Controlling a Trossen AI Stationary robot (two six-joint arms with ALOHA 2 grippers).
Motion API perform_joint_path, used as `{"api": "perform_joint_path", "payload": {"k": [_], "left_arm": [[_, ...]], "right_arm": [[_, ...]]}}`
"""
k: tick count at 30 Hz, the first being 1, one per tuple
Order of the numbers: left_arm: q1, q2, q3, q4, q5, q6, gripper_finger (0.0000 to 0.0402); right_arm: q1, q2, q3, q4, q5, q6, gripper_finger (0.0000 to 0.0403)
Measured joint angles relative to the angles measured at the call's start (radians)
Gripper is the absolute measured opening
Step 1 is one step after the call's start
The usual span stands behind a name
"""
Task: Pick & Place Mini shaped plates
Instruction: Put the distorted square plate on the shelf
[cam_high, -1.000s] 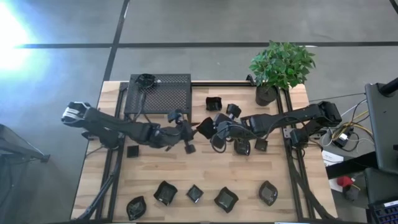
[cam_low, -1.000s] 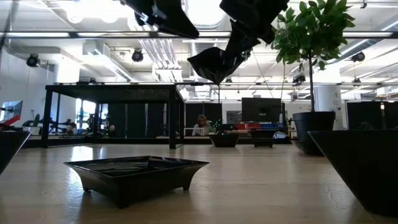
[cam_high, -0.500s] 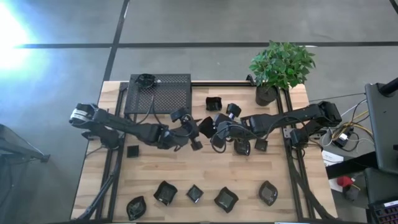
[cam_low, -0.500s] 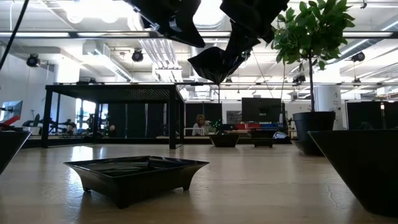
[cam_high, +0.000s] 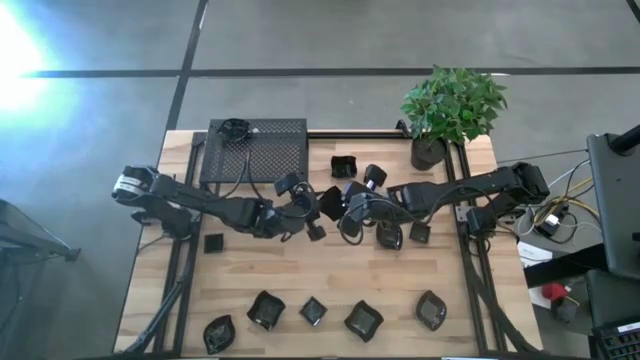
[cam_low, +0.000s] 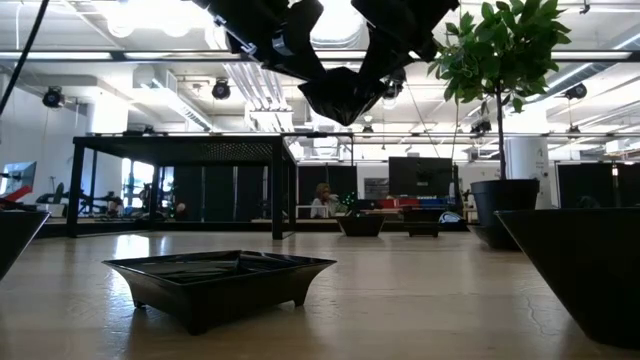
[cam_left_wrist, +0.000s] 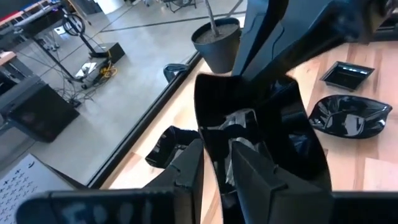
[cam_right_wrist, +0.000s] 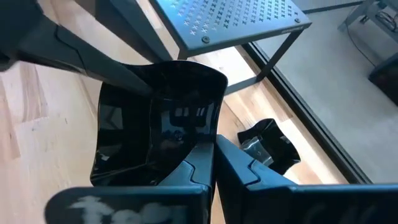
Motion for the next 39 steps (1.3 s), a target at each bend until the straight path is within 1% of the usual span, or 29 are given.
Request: {"api": "perform_joint_path", "payload": {"k": [8, 15, 17, 21, 28, 32, 39], "left_arm": [[0.027, 0.003, -0.001, -0.035, 0.000, -0.046, 0.0078], [0.029, 0.003, -0.001, -0.036, 0.012, -0.036, 0.0076], [0.030, 0.002, -0.001, -0.035, 0.016, -0.024, 0.0062], [0.029, 0.002, -0.001, -0.035, 0.027, 0.002, 0.0010], [0.031, 0.002, -0.001, -0.035, 0.035, -0.003, 0.0001], [0.032, 0.001, -0.001, -0.035, 0.038, -0.011, 0.0001], [0.032, -0.001, -0.002, -0.039, 0.043, -0.016, 0.0000]], "right_arm": [[0.021, 0.000, 0.004, 0.005, 0.000, -0.017, 0.0008], [0.026, 0.000, 0.004, 0.020, 0.000, -0.026, 0.0008], [0.026, 0.000, 0.004, 0.021, 0.000, -0.026, 0.0008], [0.026, 0.000, 0.004, 0.023, 0.000, -0.023, 0.0008], [0.027, 0.000, 0.004, 0.023, -0.001, -0.018, 0.0011], [0.027, 0.000, 0.004, 0.023, -0.005, -0.019, 0.0031], [0.027, -0.007, 0.004, 0.026, -0.004, -0.018, 0.0087]]}}
